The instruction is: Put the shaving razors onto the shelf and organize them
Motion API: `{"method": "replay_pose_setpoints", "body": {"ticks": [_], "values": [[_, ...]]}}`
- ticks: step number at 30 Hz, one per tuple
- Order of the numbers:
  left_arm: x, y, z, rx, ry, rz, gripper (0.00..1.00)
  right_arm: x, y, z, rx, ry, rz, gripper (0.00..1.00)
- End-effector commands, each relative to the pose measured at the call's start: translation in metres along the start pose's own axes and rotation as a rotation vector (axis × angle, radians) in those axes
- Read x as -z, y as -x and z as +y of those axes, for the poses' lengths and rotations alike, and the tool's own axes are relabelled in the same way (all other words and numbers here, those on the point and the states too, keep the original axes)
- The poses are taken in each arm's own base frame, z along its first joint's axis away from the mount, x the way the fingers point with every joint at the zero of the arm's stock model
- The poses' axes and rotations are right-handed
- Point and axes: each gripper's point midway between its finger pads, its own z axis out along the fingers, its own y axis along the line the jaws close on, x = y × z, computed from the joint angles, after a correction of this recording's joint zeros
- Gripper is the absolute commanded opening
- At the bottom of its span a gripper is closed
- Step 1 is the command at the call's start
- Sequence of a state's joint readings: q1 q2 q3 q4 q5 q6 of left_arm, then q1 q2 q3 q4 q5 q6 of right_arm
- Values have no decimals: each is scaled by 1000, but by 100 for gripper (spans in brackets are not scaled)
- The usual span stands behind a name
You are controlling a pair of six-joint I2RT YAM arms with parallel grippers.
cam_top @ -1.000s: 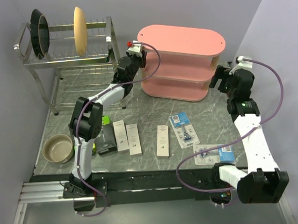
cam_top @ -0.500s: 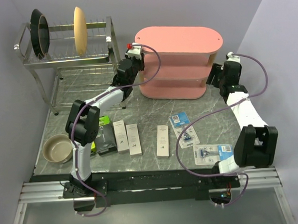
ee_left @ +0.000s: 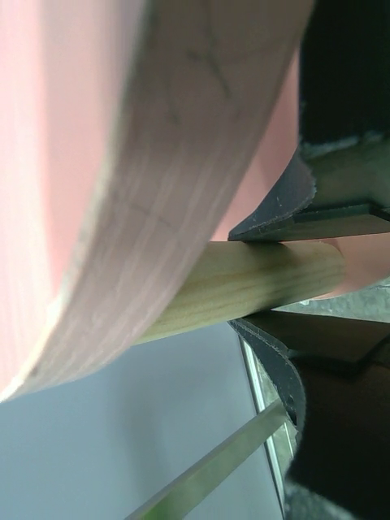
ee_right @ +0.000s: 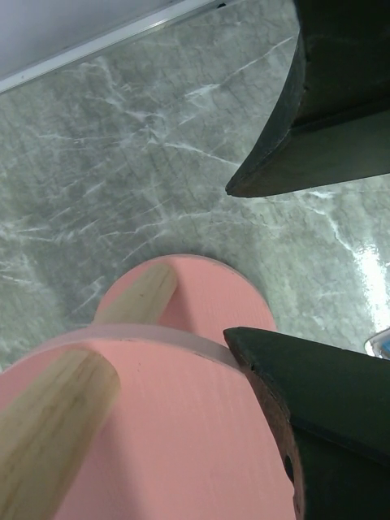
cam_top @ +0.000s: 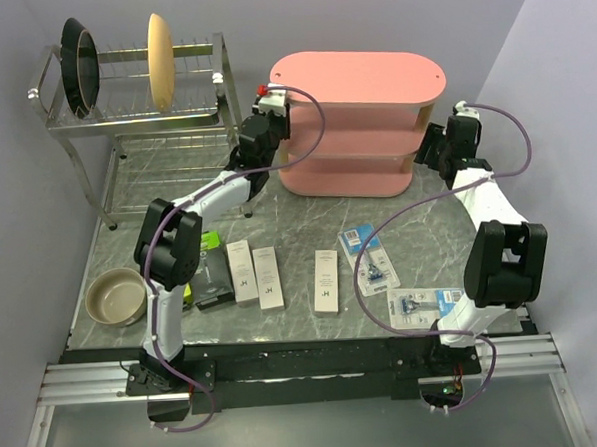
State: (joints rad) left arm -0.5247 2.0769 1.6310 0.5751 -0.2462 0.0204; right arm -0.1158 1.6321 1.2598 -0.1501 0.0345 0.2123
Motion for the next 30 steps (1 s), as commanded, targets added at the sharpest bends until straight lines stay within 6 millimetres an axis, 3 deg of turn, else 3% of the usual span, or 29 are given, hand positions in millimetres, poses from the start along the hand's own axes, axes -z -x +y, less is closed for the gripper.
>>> {"method": "replay_pose_setpoints", "body": {"ticks": [1,2,3,5,6,7,8,9,10,11,12,13,14,15,16,18,19,20,21,22,23,25,26,27,28,29,30], "values": [[5,76,-5,-54,36,-203,4,9,50,31,-25,108,-136,73],[8,81,-6,-75,51,-226,9,10,50,31,-24,108,-137,73],[12,82,-3,-74,71,-242,25,11,50,31,-25,108,-136,73],[19,91,4,-72,102,-247,44,16,50,32,-31,114,-135,73],[23,81,6,-83,102,-222,64,19,50,32,-32,114,-135,73],[32,94,8,-81,101,-237,72,25,53,33,-34,121,-148,74],[38,92,9,-98,90,-233,79,27,49,32,-37,120,-137,76],[47,76,10,-115,80,-212,99,31,49,32,-40,119,-138,77],[60,90,12,-110,73,-233,100,38,52,32,-40,120,-149,80],[68,88,6,-122,24,-232,99,42,47,28,-42,107,-139,90],[82,63,6,-139,2,-180,99,46,46,25,-43,92,-141,93],[99,81,7,-116,-13,-205,99,56,46,24,-41,94,-150,95],[109,78,5,-116,-41,-193,100,61,43,23,-37,91,-142,98],[122,57,6,-124,-49,-140,100,66,43,17,-38,64,-147,100],[139,66,6,-103,-62,-121,100,77,39,15,-29,61,-147,100],[164,50,2,-91,-115,-36,100,88,34,11,-24,53,-141,100],[181,70,2,-35,-135,-46,99,99,28,12,-24,61,-139,100],[196,42,1,-41,-156,98,99,104,17,12,-19,64,-109,100],[205,43,4,-16,-141,141,99,108,10,15,-10,75,-91,100],[215,48,9,72,-105,176,99,117,-1,27,23,116,-71,100],[232,17,19,59,-57,332,99,122,-16,36,49,152,-26,100],[247,4,35,82,39,441,100,136,-40,59,132,244,13,99],[254,-5,41,80,67,492,99,149,-56,89,194,342,33,98],[268,-20,49,69,104,568,100,158,-65,104,226,402,39,98],[274,-23,55,116,148,581,99,168,-73,118,270,471,31,98],[279,-27,59,144,159,595,99,189,-91,151,326,618,58,98],[289,-34,64,177,167,607,99,197,-100,164,359,674,69,98]]}}
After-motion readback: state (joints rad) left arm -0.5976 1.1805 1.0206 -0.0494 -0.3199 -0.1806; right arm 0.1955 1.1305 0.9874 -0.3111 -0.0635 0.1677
